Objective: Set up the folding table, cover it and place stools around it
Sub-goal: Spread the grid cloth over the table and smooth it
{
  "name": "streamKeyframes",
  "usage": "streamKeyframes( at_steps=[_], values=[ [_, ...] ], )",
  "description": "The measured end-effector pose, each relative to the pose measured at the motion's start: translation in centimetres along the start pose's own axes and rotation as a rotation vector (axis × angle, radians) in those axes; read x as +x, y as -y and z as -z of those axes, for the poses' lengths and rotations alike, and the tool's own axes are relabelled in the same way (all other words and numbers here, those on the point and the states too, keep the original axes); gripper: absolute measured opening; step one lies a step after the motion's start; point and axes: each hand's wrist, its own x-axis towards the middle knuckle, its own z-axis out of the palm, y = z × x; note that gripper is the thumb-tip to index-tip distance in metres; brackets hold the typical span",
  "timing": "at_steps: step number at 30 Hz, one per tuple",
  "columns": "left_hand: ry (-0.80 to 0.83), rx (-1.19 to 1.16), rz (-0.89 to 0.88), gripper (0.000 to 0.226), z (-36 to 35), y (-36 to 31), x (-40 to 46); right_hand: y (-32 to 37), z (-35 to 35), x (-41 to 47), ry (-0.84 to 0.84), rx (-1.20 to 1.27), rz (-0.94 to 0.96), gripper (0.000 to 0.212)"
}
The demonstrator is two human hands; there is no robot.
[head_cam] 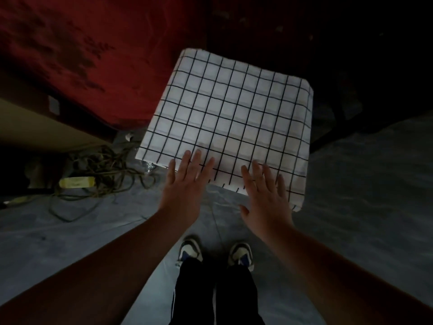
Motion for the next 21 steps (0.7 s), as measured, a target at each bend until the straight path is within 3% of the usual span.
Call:
streamKeyframes(
  at_steps=[3, 8, 12, 18, 21],
  values=[
    [0.022, 0.061, -0.024, 0.113, -1.7, 1.3, 1.8, -0.2, -1.1, 1.6, 0.000, -0.011, -0.030, 0.105],
    [0.035, 0.064, -0.085, 0.087, -1.9, 2.0, 2.8, -0.7, -1.2, 2.3, 0.003, -0.033, -0.025, 0.102],
    [0.081, 0.039, -0.105, 0.089, -0.5, 2.2, 2.9, -0.5, 0.2, 2.1, 0.040, 0.000, -0.026, 0.097],
    [0.063, -0.075, -0.077, 0.084, 6.4, 3.3, 1.2, 1.5, 6.5, -0.1, 0.040, 0.045, -0.057, 0.094],
    [-0.043, -0.128, -0.083, 0.086, 10.9, 4.2, -0.8, 3.0, 11.8, -2.5, 0.005, 0.056, -0.071, 0.093]
  ],
)
